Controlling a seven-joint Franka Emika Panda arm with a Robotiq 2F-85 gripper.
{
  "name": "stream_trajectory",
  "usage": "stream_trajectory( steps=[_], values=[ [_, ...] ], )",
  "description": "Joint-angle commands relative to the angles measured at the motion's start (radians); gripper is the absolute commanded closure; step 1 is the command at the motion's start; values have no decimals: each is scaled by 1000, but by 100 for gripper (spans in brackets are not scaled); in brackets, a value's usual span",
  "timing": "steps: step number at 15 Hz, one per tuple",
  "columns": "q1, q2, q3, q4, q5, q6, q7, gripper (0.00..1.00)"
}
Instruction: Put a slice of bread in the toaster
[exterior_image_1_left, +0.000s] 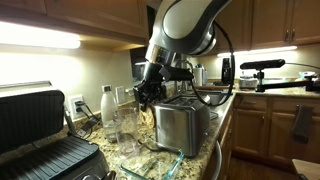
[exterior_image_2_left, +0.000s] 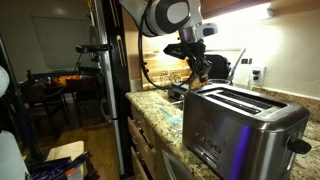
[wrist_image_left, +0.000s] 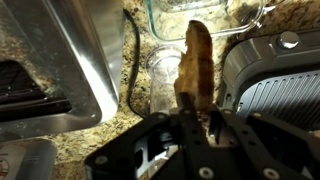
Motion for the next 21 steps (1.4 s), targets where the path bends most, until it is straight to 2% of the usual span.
stream_trajectory(
  steps=[1, 9, 21],
  values=[
    [-23, -105, 3, -79, -69, 3, 114, 91],
    [-89, -259, 15, -115, -113, -10, 257, 91],
    [-291, -376, 32, -229, -115, 41, 459, 91]
  ],
)
